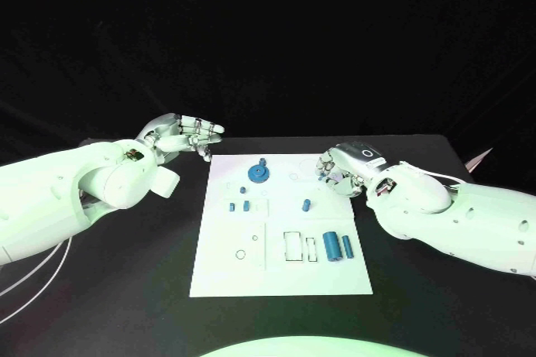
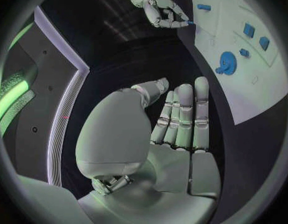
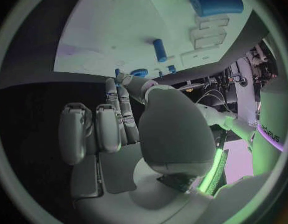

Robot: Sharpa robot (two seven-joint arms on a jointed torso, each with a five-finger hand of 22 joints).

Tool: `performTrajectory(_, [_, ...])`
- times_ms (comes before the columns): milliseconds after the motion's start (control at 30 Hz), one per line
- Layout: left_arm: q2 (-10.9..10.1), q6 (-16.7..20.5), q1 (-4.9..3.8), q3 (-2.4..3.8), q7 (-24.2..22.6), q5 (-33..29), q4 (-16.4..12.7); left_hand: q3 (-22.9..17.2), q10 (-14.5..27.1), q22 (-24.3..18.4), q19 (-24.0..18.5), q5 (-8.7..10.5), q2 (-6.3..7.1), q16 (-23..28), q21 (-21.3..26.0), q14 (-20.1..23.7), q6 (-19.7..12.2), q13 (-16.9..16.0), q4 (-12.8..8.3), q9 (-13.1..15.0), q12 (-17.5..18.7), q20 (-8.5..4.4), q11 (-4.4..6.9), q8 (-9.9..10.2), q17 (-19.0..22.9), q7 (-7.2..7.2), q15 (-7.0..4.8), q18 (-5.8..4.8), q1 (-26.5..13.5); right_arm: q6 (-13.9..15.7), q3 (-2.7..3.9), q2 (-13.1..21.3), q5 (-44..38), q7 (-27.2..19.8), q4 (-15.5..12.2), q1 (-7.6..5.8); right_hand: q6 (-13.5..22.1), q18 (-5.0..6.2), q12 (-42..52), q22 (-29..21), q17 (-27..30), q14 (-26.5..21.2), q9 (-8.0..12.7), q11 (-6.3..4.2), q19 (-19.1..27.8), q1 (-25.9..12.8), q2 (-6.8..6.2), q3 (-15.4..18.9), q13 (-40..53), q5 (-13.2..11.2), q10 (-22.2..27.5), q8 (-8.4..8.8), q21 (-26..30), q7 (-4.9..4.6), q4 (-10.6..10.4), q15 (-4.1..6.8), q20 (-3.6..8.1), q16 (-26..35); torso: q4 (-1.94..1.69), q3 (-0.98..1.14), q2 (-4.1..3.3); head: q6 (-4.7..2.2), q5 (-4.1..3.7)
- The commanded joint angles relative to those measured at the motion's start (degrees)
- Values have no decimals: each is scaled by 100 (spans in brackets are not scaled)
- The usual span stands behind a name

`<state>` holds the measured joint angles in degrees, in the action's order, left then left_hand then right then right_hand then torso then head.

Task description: Assemble the parts on the task board

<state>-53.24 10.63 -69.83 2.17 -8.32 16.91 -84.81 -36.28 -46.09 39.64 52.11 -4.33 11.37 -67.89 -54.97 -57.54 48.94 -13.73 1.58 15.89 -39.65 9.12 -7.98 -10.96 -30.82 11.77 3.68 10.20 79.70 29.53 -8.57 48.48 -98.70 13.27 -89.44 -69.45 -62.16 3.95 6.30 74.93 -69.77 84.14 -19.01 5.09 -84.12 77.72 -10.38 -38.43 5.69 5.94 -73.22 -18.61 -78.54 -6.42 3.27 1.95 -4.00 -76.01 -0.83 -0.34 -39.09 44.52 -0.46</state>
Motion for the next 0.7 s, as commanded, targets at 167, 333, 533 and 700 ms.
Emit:
performTrajectory(167, [45,-86,-4,6,-69,-12,18,34,-12,1,47,5,-43,-22,-25,-10,5,5,10,-5,-20,-8,4,32,-7,14,-1,46,7,455,10,-36,188,-317,-611,18,-28,-85,22,247,-13,232,-7,-298,-81,44,75,-5,276,38,-332,-32,-23,5,39,38,45,-33,-1,8,-3,-18,95])
performTrajectory(333, [102,-101,-3,5,-68,-12,51,34,-12,1,47,5,-43,-22,-25,-10,5,5,10,-5,-20,-8,4,32,-7,14,-1,46,7,385,8,-254,220,-352,-862,87,-29,-84,22,242,-5,231,-8,-298,-79,43,74,-7,277,40,-333,-33,-19,5,41,39,46,-28,-17,-8,12,4,201])
performTrajectory(533, [173,-106,-3,2,-74,-12,78,36,-4,0,49,3,-44,-21,-23,-5,2,10,12,-7,-17,-9,2,36,-8,15,-1,45,7,142,-18,-551,228,-366,-893,210,-27,-80,19,227,5,230,-10,-297,-72,41,74,-13,281,45,-332,-32,-5,3,45,39,47,-24,-14,-16,9,35,376])
performTrajectory(700, [245,-103,-5,-2,-68,-11,115,36,-4,0,49,3,-44,-21,-23,-5,2,10,12,-7,-17,-9,2,36,-8,15,-1,45,7,-197,-37,-752,219,-332,-823,346,-21,-76,13,215,14,229,-12,-294,-67,37,76,-20,284,46,-325,-29,5,-1,48,39,48,-19,-15,-13,0,106,562])
